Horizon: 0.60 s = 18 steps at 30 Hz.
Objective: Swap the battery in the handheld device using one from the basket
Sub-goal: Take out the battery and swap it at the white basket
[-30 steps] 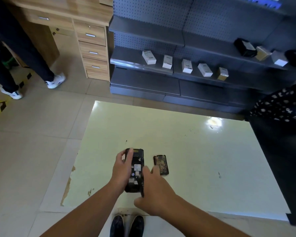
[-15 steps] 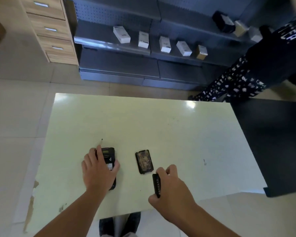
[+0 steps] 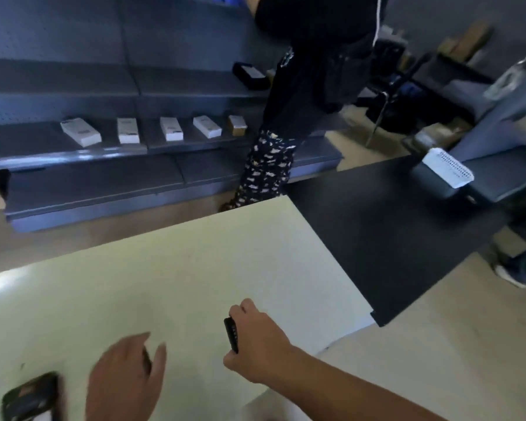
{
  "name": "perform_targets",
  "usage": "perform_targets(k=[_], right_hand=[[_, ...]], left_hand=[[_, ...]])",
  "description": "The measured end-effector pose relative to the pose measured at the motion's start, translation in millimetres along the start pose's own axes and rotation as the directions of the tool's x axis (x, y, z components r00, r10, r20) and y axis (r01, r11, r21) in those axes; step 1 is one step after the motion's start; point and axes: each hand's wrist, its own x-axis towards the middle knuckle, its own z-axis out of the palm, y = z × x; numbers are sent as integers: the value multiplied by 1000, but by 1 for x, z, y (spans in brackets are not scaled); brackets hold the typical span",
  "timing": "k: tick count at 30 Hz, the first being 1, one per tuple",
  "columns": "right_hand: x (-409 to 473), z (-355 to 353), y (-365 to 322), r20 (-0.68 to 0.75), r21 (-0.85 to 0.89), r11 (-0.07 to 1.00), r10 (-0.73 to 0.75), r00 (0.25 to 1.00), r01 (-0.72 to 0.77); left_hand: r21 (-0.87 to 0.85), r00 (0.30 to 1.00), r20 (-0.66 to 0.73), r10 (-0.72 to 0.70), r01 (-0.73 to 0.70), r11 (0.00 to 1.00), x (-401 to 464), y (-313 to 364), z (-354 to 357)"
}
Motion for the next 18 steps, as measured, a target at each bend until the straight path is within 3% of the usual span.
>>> perform_targets(k=[6,12,18], right_hand=[[8,-77,156,-101,12,1000,-25,995,27],[-5,-156,316,-165,-26,999,-40,985,36],[-8,-215,452,-176,-31,999,31,984,-37]], left_hand=[[123,947,1,322,-320,939,-1,194,19],[140,919,-60,389,-378,915,-3,375,73],[173,900,23,434,-431,885,6,526,136]])
